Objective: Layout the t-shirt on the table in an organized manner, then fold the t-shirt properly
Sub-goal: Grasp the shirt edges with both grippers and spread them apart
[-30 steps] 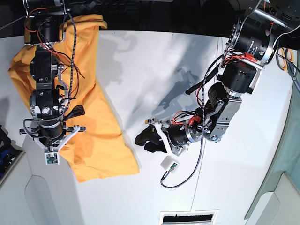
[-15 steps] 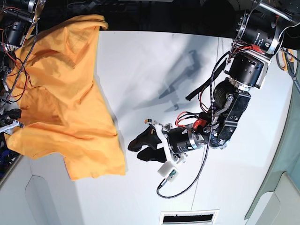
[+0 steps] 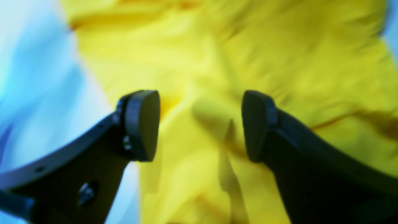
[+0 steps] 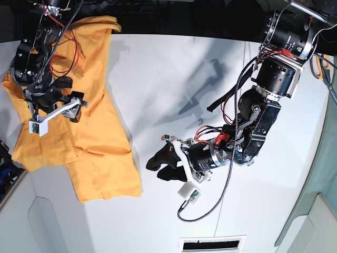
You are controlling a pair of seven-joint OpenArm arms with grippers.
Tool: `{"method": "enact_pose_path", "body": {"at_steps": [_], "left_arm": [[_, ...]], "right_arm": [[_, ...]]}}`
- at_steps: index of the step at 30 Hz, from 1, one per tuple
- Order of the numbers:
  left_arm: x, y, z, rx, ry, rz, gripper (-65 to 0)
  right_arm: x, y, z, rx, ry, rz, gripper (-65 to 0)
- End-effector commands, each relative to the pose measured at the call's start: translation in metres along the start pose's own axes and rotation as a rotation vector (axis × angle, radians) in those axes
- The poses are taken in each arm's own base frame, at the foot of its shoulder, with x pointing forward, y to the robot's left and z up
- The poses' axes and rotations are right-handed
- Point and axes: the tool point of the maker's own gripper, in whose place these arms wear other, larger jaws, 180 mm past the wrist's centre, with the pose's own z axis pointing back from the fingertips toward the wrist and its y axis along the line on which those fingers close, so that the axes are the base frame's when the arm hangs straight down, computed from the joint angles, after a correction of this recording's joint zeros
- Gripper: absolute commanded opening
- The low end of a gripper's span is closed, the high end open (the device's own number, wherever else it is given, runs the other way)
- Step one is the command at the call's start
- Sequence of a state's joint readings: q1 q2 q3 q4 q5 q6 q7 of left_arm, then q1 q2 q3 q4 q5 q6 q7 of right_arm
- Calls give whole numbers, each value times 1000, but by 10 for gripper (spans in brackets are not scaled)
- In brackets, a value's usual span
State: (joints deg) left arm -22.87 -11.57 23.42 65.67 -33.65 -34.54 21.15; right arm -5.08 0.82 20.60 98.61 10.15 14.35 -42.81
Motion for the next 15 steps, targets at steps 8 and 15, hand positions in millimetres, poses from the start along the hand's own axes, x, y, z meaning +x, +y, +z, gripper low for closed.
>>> {"method": "enact_pose_path", "body": {"at_steps": [8,15], "left_arm": [[16,-2,0,-21,-1,2,-336],[14,-8,-2,-40,-10,37,-336]], "right_arm": [[-52,56,18,54,85,217,-241],[-77,66,13,-51,146,366,-241]]}}
